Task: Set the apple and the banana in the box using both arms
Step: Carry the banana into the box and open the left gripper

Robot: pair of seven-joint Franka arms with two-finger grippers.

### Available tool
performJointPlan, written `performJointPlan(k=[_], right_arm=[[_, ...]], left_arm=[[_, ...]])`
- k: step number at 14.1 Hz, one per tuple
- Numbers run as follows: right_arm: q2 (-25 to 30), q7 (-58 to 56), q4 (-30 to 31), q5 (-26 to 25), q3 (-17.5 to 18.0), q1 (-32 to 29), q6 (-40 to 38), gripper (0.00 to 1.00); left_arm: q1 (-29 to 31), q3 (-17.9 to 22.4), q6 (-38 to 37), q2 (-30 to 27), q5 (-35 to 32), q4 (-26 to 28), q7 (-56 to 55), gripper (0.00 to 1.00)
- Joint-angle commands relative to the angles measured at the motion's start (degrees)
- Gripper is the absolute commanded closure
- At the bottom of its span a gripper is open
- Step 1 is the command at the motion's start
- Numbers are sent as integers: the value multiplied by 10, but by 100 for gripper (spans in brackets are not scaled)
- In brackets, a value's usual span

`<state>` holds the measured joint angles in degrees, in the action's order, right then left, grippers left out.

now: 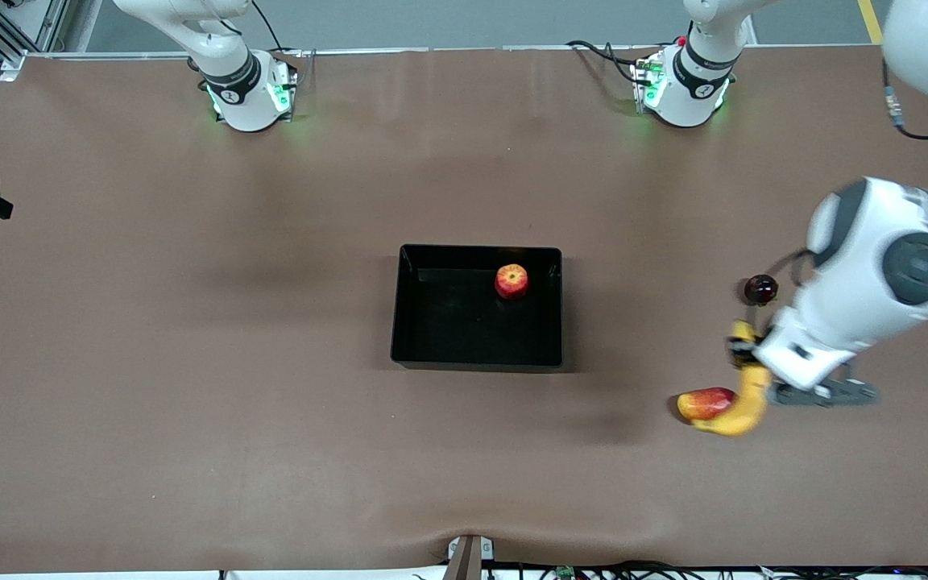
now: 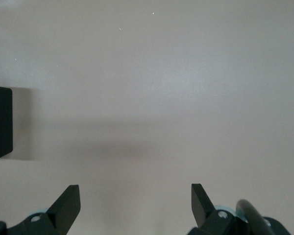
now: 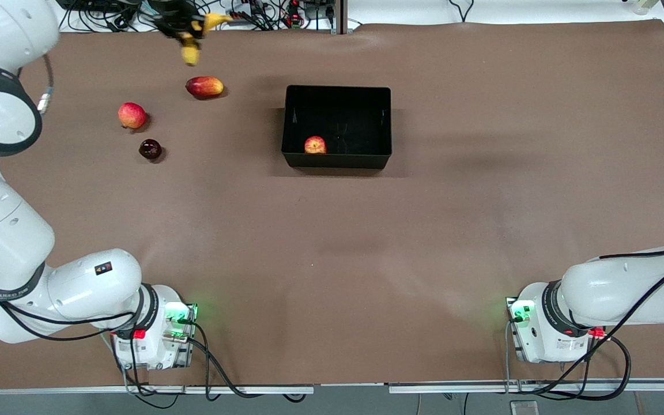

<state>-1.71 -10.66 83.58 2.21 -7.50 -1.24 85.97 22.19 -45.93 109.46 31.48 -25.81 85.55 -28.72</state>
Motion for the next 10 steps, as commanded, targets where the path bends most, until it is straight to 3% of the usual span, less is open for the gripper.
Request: performJointPlan(k=[1,4,6,8,10], right_arm=[[2,-5,-6,-9,5,-8,-6,0],[1,-2,-6,-8,3,-10,-6,0],[1,-2,-6,-8,3,-10,-5,0],[2,-2,-6,-8,3,-9,-5,0],[1,-2,-6,-8,3,-10,-5,0]], left_arm=[[-78,-8,-6,7,3,5,-131,100],[-186,-2,3,48,-3,-5,-251,100],[-256,18,10,85,-2,-41,-287,100],[-344,67,27,111,-1,-69,-310,100],[-435,145,74,131,2,-86,-346,100]])
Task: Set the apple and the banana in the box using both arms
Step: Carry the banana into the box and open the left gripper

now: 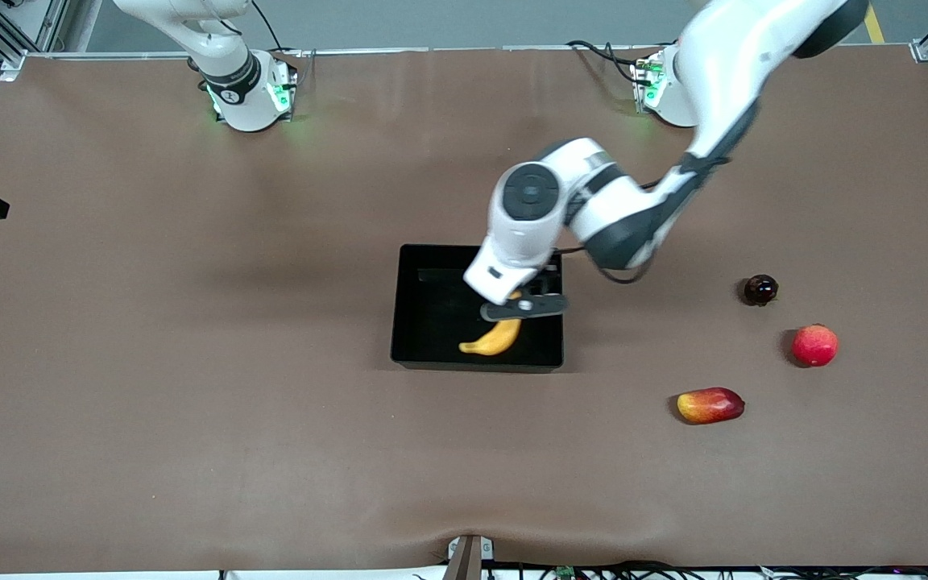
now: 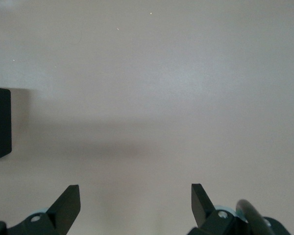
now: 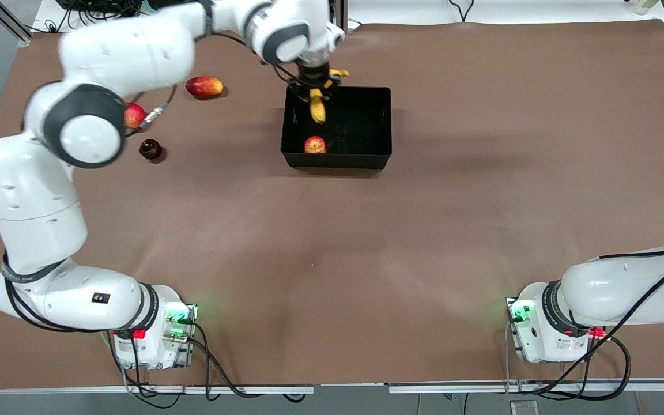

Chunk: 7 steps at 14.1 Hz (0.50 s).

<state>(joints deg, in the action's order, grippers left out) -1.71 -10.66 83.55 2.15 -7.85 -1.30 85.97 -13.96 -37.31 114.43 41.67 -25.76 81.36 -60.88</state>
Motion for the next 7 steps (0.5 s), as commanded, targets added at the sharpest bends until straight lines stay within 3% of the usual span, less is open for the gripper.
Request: performJointPlan(k=[1,3,7], right_arm=[[1,-1,-6,-7,6,-9,-5,0],[1,0,-6,-7,6,-9,-5,0],[1,-2,-6,-7,6,-8,-5,0]], left_arm=[[-111,94,53,41,4,-51,-40,100],[-152,128,92,66,5,-57,-57,100],[-164,135,102,91,4,-52,-68,100]])
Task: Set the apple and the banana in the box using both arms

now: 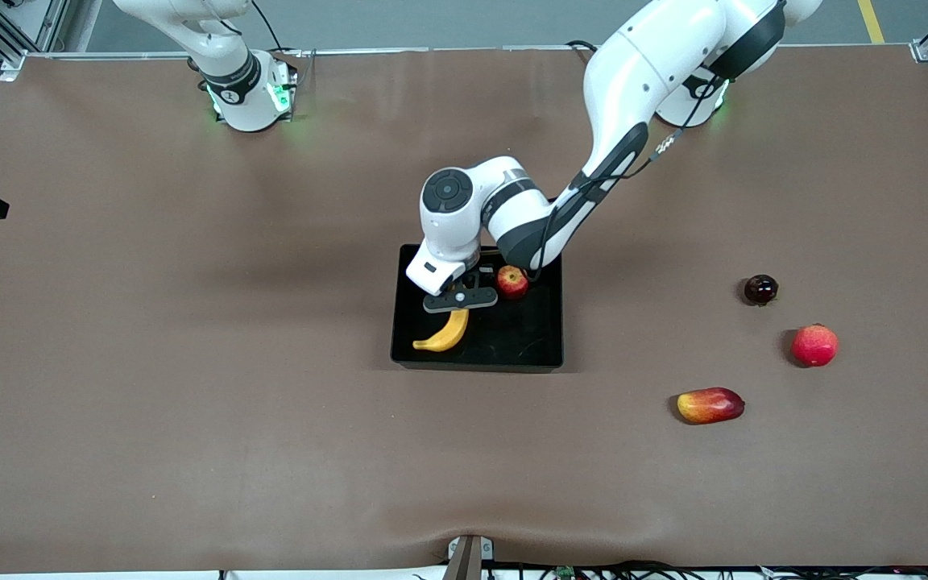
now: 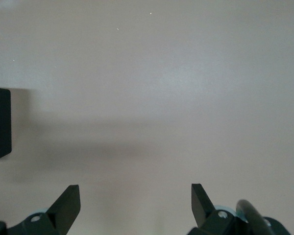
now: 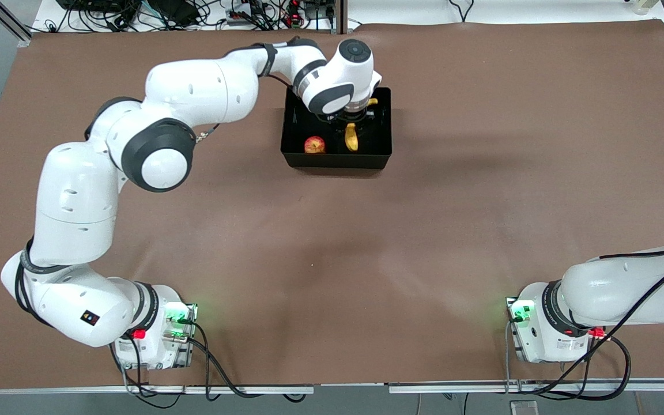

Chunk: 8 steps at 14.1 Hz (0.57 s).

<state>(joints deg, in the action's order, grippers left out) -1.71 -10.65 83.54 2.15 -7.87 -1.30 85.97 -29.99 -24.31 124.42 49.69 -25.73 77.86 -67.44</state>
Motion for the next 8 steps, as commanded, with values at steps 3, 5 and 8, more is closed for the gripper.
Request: performJointPlan(k=[3,5,8], right_arm=[[1,-2,-6,-7,7,-8,-5,0],[1,-2,-6,-7,7,-8,-5,0],[1,-2,-6,-7,7,-7,-5,0]], left_arm=[[-11,15,2,20,2,-17,-2,65],[-4,19,-13,-1,-2,-17,-2,0],[25,18,-86,-73,4,-21,4,0]])
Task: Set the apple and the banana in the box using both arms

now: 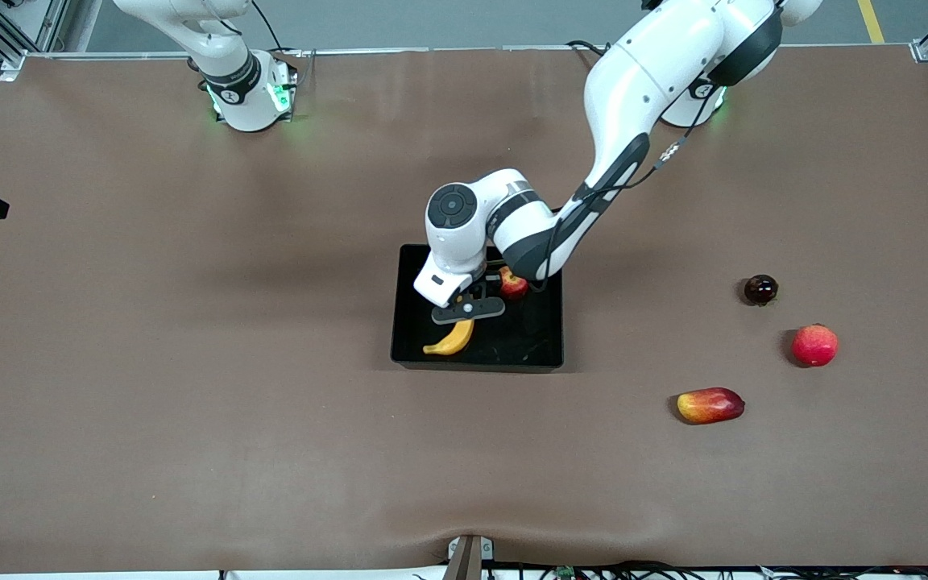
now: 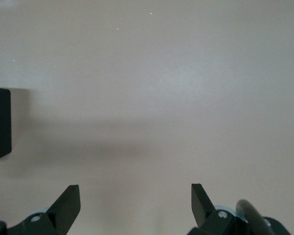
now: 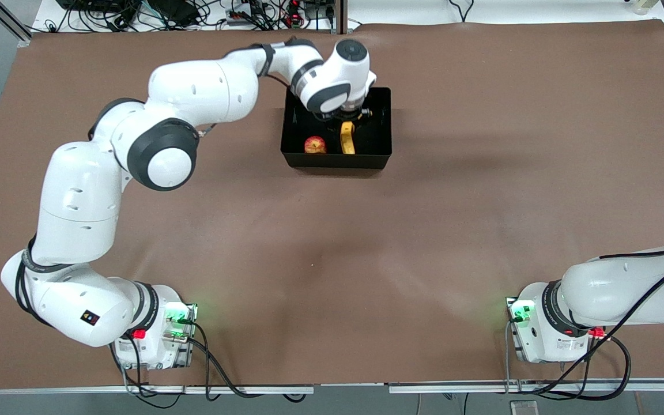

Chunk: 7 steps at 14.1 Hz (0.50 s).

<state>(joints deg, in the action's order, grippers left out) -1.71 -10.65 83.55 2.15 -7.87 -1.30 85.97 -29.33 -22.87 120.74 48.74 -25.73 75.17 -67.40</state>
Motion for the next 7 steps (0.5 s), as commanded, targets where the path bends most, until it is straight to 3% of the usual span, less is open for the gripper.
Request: performJointPlan(k=[1,4,7], right_arm=[[1,-2,-6,-7,7,-8,-5,0],[1,-2,-6,-7,7,-8,-5,0],[1,-2,-7,-8,7,-8,-4,0]], left_arm=[[50,2,-57,-99,4,7,6,0],[137,-6,-98,-183,30,12,39,0],[219,-7,-191,-236,40,14,166,0]])
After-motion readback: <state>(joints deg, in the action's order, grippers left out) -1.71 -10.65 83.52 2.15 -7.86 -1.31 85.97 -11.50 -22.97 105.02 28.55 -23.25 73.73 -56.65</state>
